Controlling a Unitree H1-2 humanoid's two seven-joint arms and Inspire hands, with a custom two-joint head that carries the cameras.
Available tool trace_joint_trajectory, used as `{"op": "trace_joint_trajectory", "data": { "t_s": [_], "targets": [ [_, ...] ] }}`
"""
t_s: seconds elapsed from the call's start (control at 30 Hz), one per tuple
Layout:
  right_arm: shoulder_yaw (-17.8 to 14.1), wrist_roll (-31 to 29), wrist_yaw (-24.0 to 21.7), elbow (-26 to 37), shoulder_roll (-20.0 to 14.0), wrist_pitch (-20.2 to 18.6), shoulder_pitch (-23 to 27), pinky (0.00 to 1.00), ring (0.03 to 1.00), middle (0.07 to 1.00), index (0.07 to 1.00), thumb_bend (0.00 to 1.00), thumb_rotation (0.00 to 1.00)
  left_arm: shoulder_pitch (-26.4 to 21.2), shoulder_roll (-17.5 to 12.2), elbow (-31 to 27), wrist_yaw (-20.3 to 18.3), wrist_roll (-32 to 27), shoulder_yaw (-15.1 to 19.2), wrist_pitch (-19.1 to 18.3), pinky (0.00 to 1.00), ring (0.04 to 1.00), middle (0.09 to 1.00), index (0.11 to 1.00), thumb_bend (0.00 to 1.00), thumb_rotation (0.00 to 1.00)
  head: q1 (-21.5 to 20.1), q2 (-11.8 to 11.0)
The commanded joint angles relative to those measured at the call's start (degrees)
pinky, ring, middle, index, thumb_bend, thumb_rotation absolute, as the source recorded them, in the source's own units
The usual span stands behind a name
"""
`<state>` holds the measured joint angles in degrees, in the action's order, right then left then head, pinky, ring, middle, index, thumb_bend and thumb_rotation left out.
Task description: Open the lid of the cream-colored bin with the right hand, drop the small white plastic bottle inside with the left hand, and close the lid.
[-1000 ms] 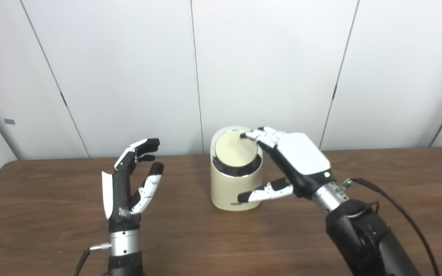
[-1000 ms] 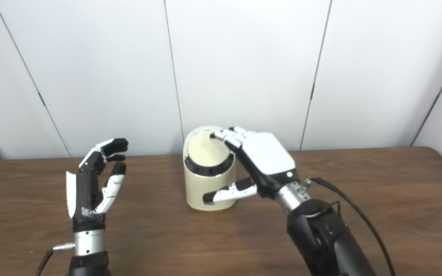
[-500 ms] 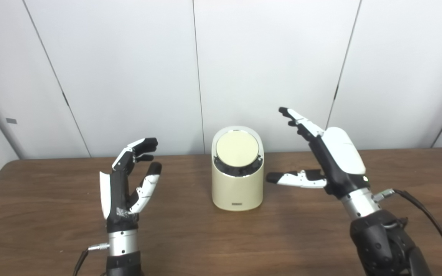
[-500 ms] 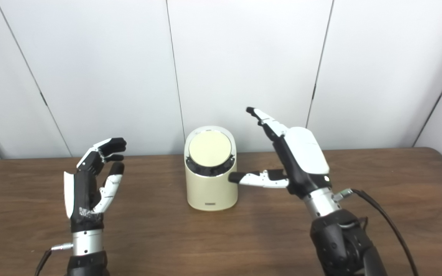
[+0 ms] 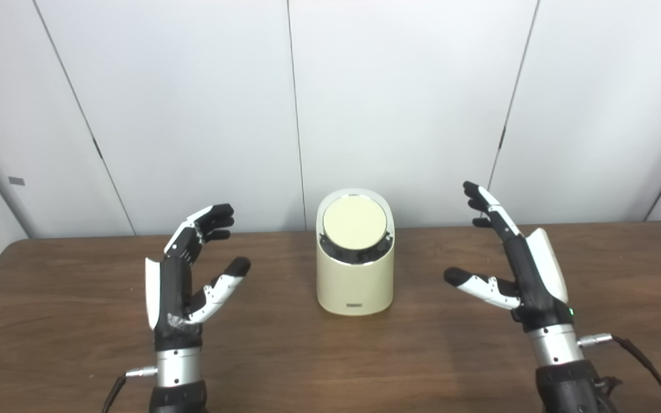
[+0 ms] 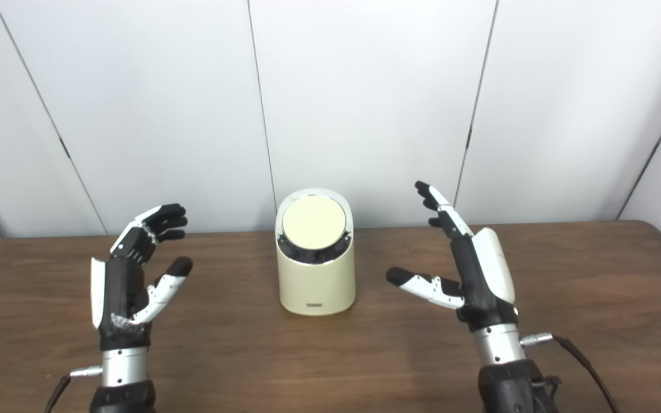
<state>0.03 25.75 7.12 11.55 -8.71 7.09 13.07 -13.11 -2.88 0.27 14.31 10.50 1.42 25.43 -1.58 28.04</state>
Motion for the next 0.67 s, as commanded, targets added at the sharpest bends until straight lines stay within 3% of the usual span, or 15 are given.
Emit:
{"op": "trace_joint_trajectory", "data": {
  "t_s": [0.0, 0.17, 0.3, 0.63],
  "targets": [
    [-0.6, -2.6, 1.41, 1.33, 0.79, 3.1, 0.62, 0.75, 0.857, 0.883, 0.894, 0.99, 0.82, -1.45, -0.46, -2.6, -0.67, -0.47, 0.05, 1.3, 0.67, 0.716, 0.746, 0.738, 0.92, 0.61, 0.02, -0.24],
    [-1.24, -6.4, 1.6, 0.94, 1.87, 5.53, 0.18, 0.73, 0.845, 0.875, 0.881, 0.96, 0.76, -1.16, -0.53, -3.08, -1.72, -1.8, 0.19, 1.37, 0.67, 0.728, 0.757, 0.746, 0.91, 0.59, 0.02, -0.71],
    [-1.73, -6.27, 1.83, 0.71, 2.03, 5.87, 0.16, 0.71, 0.834, 0.868, 0.872, 0.98, 0.78, -0.84, -0.42, -3.43, -1.87, -1.96, 0.66, 1.32, 0.65, 0.724, 0.754, 0.743, 0.9, 0.58, 0.02, -0.94],
    [-1.9, -6.92, 1.93, -1.43, 1.52, 8.23, -0.28, 0.76, 0.852, 0.879, 0.868, 0.94, 0.76, -0.21, -0.81, -3.12, -1.78, -0.83, 0.11, 1.46, 0.63, 0.709, 0.75, 0.739, 0.87, 0.58, -0.23, -1.17]
  ]
}}
